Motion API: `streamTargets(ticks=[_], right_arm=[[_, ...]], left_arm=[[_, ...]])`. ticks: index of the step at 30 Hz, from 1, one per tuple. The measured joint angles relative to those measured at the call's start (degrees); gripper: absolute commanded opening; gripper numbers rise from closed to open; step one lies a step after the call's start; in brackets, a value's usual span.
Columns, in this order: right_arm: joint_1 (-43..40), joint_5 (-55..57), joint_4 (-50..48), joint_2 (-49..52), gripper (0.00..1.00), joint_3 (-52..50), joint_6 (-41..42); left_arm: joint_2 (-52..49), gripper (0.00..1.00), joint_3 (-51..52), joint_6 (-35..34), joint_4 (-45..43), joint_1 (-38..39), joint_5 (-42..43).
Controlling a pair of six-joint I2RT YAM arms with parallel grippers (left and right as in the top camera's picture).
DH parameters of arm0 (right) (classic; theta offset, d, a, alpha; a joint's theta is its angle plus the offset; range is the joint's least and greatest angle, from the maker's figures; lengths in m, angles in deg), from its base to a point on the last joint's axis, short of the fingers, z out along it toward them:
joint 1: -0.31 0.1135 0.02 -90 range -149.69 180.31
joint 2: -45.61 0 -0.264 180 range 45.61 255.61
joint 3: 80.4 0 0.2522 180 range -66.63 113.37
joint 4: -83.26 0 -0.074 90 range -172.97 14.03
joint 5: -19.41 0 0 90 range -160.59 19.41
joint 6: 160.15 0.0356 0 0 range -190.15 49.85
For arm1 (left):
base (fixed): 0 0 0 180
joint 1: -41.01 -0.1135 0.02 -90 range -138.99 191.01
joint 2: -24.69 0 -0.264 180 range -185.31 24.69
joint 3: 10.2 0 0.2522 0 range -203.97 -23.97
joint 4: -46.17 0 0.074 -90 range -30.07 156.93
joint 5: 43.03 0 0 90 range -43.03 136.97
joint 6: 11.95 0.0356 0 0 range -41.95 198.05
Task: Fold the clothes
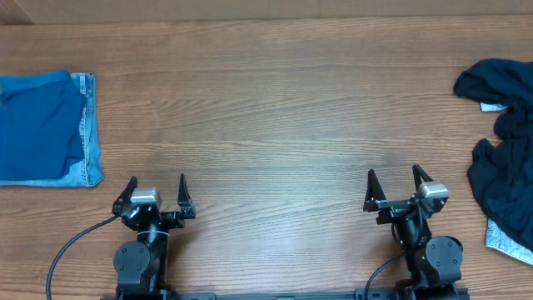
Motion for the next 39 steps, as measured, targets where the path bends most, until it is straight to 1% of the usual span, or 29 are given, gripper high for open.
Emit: streamTargets(ticks=[33, 36, 39], right_arm=[[0.0, -0.9, 0.0, 0.0, 1.0, 0.0, 0.0], [0.0, -2.1, 0.0, 0.0, 1.0, 0.0, 0.6], [0.0, -1.7, 0.1, 0.0, 1.0, 0.0, 1.4]], left_arm=[[0.0, 1.0, 0.0, 0.0, 0.0, 0.0, 0.5], [0.0, 1.0, 0.0, -0.6, 0.1, 0.0, 0.9], [-0.2, 1.0, 0.0, -3.0, 0.2, 0.0, 1.6]])
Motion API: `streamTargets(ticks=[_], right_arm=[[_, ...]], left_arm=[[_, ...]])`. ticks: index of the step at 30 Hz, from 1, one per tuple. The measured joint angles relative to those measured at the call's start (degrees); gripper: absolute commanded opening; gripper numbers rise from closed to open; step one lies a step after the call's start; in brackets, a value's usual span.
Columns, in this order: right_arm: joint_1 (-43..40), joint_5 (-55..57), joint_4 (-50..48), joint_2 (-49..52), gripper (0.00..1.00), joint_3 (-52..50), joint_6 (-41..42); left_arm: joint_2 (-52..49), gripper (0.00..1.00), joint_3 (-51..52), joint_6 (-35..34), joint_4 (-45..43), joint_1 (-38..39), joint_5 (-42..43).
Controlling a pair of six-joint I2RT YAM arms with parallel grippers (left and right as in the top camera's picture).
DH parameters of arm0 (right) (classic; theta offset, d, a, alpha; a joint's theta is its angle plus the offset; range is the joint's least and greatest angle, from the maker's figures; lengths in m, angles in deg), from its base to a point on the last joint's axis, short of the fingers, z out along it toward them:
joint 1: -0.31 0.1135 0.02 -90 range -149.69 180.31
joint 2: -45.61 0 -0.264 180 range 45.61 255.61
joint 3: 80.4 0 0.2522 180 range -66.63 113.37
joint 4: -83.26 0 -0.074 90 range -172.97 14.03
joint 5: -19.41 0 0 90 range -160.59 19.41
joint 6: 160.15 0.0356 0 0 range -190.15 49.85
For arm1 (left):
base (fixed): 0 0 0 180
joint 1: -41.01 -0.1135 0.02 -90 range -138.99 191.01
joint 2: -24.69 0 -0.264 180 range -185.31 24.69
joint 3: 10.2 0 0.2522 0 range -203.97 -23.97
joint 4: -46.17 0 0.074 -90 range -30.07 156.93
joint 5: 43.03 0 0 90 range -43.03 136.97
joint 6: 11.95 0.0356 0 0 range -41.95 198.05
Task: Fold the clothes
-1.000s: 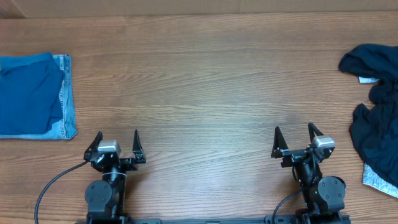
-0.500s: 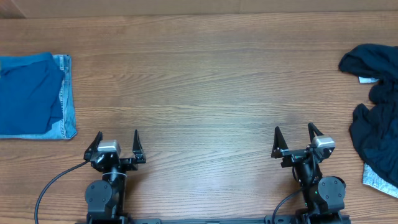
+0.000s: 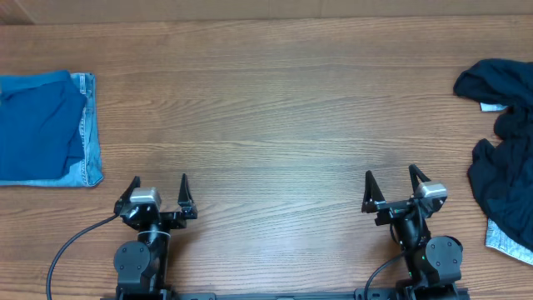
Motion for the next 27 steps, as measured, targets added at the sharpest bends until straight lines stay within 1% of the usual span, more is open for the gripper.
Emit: streamTargets(ticks=[3, 5, 7, 11, 14, 17, 20, 24, 27], right_arm=[[0.0, 2.1, 3.2, 0.1, 1.0, 0.3, 0.7], [0.0, 4.1, 6.0, 0.2, 1.0, 1.7, 1.0], [0.0, 6.1, 8.1, 1.2, 1.0, 4.0, 1.2], [0.0, 8.1, 12.3, 5.6, 1.0, 10.2, 1.4], [0.0, 9.1, 15.8, 11.9, 1.0, 16.4, 1.4], [0.0, 9.4, 19.5, 19.1, 1.0, 22.4, 1.4], [0.0, 9.6, 25.9, 29.5, 1.0, 30.9, 1.4], [0.0, 9.3, 35.6, 41.8, 1.0, 40.7, 2.6], [0.0, 6.2, 40.2, 49.9, 1.0, 46.3, 3.4]], left_arm=[[-0.2, 1.0, -0.6, -2.3, 1.6, 0.0, 1.4], [-0.3, 1.0, -2.4, -3.3, 5.3, 0.0, 2.1], [-0.5, 1.0, -4.7, -3.8, 10.2, 0.0, 2.5], [-2.2, 1.0, -9.9, -4.0, 14.1, 0.0, 2.5], [-5.7, 1.0, -15.5, -4.0, 16.2, 0.0, 2.5], [-11.3, 1.0, -20.5, -4.0, 19.6, 0.0, 2.5], [-18.9, 1.0, -25.7, -4.0, 23.2, 0.0, 3.4], [-28.9, 1.0, -33.9, -2.5, 29.4, 0.0, 7.1], [-35.9, 1.0, -40.2, -1.4, 34.3, 0.0, 9.2]])
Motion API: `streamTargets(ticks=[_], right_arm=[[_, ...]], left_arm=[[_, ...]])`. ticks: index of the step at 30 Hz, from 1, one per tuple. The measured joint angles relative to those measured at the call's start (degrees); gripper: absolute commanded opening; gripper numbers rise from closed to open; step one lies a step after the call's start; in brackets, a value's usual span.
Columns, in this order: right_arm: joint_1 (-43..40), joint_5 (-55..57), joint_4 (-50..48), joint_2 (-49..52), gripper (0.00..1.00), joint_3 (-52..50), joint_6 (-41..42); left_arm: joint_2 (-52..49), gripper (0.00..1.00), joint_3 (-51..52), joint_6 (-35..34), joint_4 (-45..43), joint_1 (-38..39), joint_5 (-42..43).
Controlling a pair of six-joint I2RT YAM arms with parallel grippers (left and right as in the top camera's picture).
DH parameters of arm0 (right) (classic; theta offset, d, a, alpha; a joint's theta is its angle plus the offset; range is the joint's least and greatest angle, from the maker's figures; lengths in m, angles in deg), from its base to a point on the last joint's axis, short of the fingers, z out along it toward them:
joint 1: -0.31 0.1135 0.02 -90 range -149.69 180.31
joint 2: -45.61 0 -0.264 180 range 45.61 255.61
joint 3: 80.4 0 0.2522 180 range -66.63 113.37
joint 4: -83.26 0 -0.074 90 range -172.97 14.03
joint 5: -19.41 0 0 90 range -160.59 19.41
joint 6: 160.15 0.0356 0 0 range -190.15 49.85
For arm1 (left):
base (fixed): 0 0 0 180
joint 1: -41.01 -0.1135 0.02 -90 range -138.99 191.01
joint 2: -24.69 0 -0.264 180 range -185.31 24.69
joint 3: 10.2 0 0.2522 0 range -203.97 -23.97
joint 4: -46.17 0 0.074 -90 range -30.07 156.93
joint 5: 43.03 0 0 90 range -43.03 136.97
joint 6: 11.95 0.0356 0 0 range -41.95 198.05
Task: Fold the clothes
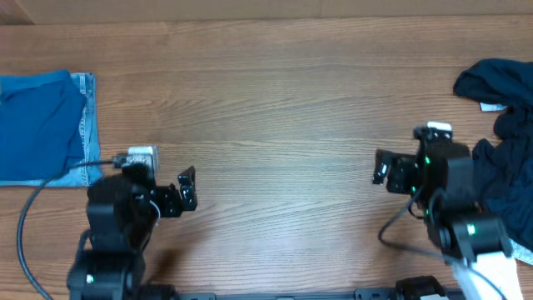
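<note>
A heap of crumpled dark navy clothes (504,158) lies at the table's right edge. At the far left sits a blue garment folded on top of light denim (46,125). My left gripper (154,179) is raised above the table near the front left, just right of the folded stack. One finger (189,187) juts out wide, so it reads as open and empty. My right gripper (429,162) is also raised, right beside the navy heap. Its left finger (381,167) is spread wide, nothing held.
The wooden table (275,100) stretches between the two piles. A black cable (33,208) loops from the left arm towards the front edge. The arm bases stand at the front edge.
Both arms have risen from their low pose at the front edge. The left gripper is now nearer the folded stack. The right gripper is now beside the navy heap. No cloth has moved.
At both earlier moments the two arms sat low at the front edge, fingers spread and empty, with the folded stack at the left and the navy heap at the right. By now both arms are lifted and further out over the table.
</note>
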Motion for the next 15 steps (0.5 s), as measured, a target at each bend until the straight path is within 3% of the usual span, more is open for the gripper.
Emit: streamTargets(ticks=[5, 9, 12, 15], right_arm=[[0.0, -4.7, 0.8, 8.3, 1.0, 2.9, 0.8], [-1.9, 0.3, 0.9, 10.3, 1.0, 2.9, 5.1], [-8.4, 4.5, -0.5, 10.3, 1.0, 3.4, 8.0], [-21.2, 7.2, -5.4, 10.5, 0.96, 4.0, 9.7]], left_arm=[[-6.2, 1.0, -4.0, 0.7, 4.3, 0.0, 1.3], [-7.8, 1.0, -4.0, 0.9, 4.9, 0.0, 1.3], [-7.8, 1.0, -4.0, 0.9, 4.9, 0.0, 1.3], [-7.8, 1.0, -4.0, 1.1, 4.8, 0.0, 1.3]])
